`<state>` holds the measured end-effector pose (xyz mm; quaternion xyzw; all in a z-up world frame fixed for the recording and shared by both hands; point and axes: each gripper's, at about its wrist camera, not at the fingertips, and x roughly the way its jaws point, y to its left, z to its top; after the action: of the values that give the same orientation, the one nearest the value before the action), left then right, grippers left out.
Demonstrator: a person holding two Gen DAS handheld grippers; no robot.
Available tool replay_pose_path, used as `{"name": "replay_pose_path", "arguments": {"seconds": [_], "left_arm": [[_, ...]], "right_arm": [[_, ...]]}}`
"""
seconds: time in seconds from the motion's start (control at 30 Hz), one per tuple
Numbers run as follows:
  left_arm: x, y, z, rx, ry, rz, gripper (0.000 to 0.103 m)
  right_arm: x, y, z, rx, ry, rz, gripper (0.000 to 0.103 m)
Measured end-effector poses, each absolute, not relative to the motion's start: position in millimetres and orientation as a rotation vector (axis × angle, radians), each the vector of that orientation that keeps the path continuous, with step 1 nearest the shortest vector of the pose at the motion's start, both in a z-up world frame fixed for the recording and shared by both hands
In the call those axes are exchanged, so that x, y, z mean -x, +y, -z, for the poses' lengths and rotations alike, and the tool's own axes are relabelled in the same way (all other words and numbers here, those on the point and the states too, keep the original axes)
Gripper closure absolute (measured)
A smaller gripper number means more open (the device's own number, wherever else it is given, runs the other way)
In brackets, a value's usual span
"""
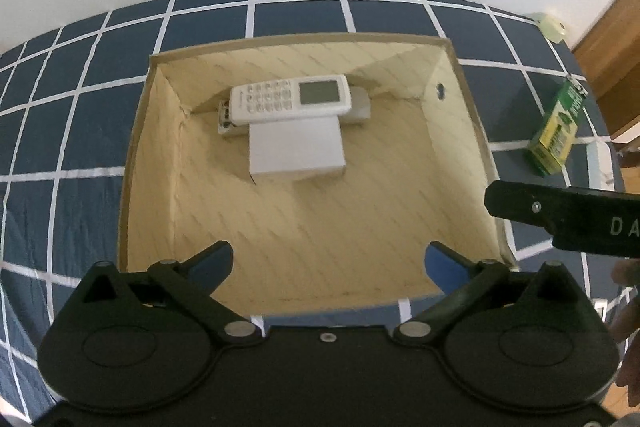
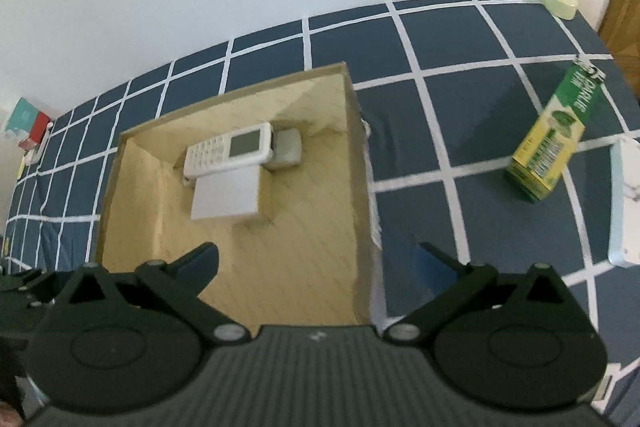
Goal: Organize objects
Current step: 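Open both grippers to release the handset and raise them out, then move both grippers toward the second white phone handset on the bed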
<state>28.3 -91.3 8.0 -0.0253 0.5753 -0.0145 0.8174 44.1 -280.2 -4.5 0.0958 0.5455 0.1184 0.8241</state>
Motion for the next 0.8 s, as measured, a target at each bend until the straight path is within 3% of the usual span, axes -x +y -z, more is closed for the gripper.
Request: {"name": "replay_pose_path", "arguments": {"seconds": [0.8], "left_arm": [[65, -255, -6, 0.078, 1.232, -0.064, 0.000]], "right_arm": [[28, -443, 4, -0.134, 1.202, -0.326, 0.000]]}}
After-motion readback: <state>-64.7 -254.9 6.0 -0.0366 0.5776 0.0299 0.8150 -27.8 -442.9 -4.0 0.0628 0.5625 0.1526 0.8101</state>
